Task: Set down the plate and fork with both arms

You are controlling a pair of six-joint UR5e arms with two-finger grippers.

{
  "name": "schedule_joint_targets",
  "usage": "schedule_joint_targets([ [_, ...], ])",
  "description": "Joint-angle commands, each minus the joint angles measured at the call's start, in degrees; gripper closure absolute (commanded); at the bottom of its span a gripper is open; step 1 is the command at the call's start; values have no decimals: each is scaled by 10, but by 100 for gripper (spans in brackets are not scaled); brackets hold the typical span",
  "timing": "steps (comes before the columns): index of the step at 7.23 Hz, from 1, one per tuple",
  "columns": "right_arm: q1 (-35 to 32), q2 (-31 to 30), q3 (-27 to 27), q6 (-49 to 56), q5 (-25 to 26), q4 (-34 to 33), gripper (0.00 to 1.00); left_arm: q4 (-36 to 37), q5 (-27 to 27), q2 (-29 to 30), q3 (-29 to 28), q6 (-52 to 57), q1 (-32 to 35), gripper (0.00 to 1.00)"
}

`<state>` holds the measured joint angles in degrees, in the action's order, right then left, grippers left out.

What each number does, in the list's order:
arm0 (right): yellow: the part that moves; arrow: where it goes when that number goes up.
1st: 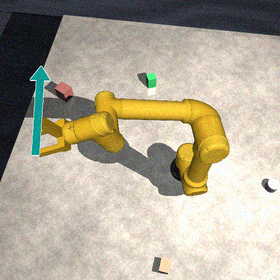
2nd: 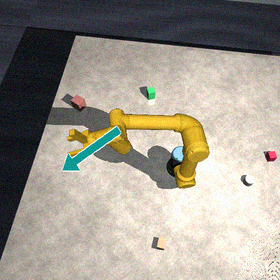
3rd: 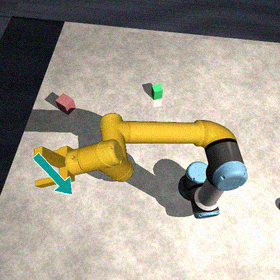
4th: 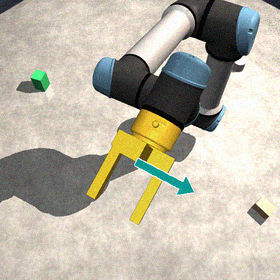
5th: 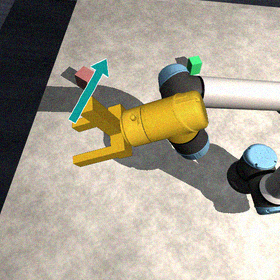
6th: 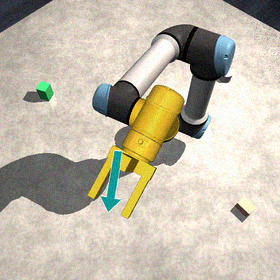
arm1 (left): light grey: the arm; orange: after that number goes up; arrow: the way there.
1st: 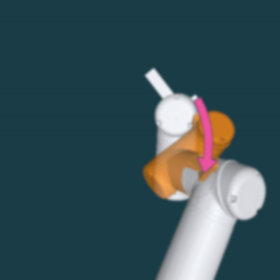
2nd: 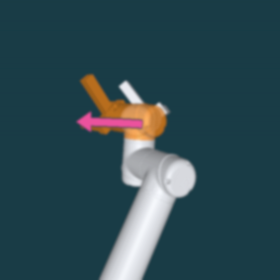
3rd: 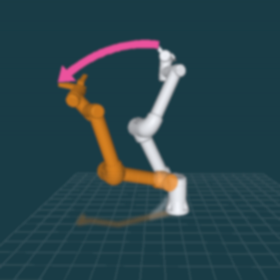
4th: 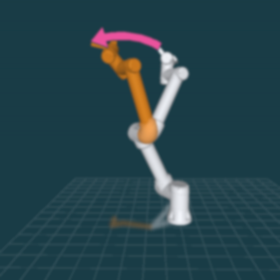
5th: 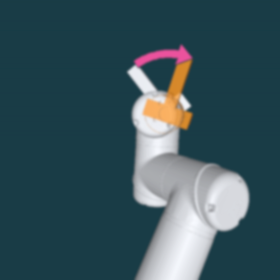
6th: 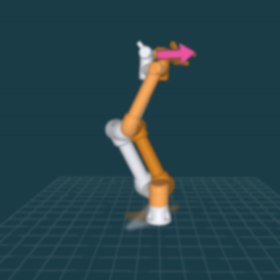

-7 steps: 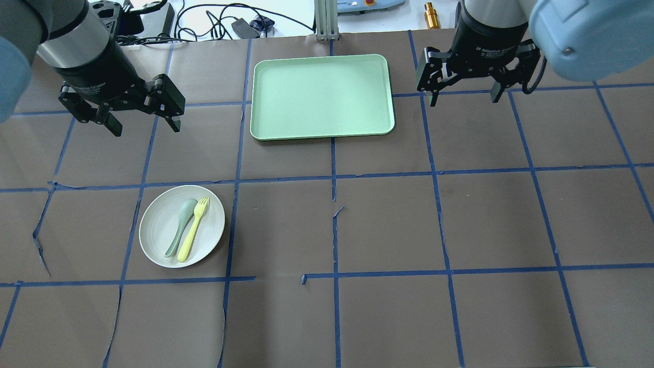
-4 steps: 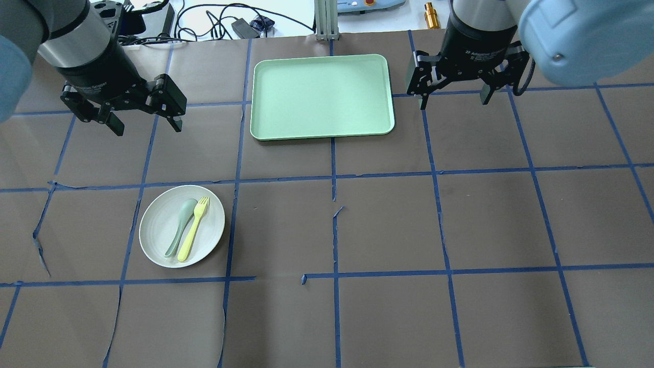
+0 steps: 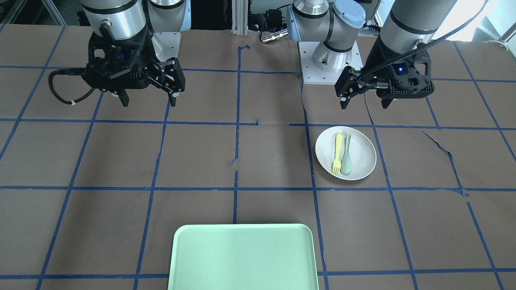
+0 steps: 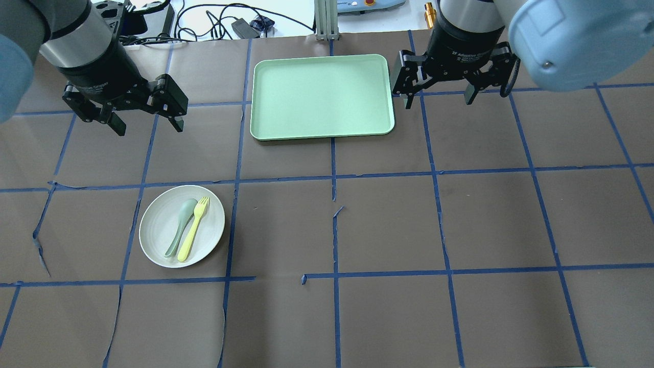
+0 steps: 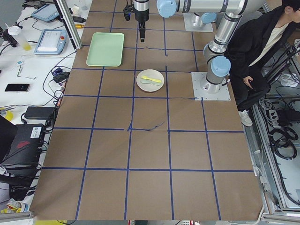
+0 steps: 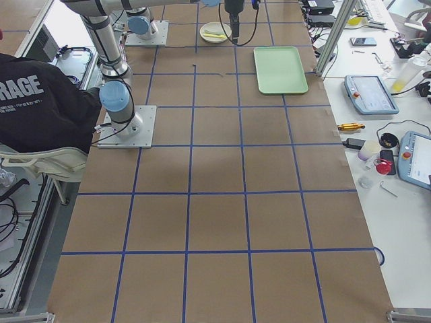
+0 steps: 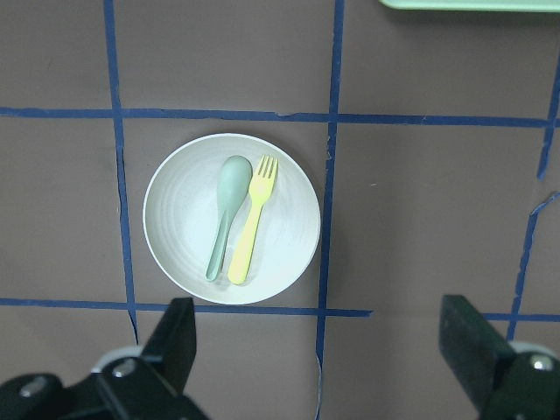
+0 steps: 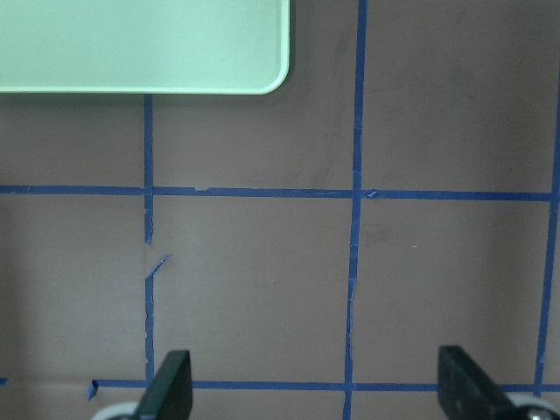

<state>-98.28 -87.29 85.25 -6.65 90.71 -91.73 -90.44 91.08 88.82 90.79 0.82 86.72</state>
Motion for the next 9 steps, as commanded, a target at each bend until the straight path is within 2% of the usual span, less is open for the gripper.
schedule_joint_targets([
  [1, -1, 0, 0, -1, -1, 0, 0, 0, 2, 0, 0, 0, 0, 0],
  [4, 0, 0, 1, -1, 3, 1, 0, -1, 3, 6, 3, 27, -5, 0],
  [5, -1, 0, 1, -1, 3, 1, 0, 1, 5, 10, 19, 112, -29, 0],
  [7, -1, 0, 2, -1, 1, 2, 0, 103, 2, 35, 101, 218, -146, 0],
  [9, -1, -1, 2, -1, 3, 5, 0, 257, 2, 65, 217, 278, -202, 0],
])
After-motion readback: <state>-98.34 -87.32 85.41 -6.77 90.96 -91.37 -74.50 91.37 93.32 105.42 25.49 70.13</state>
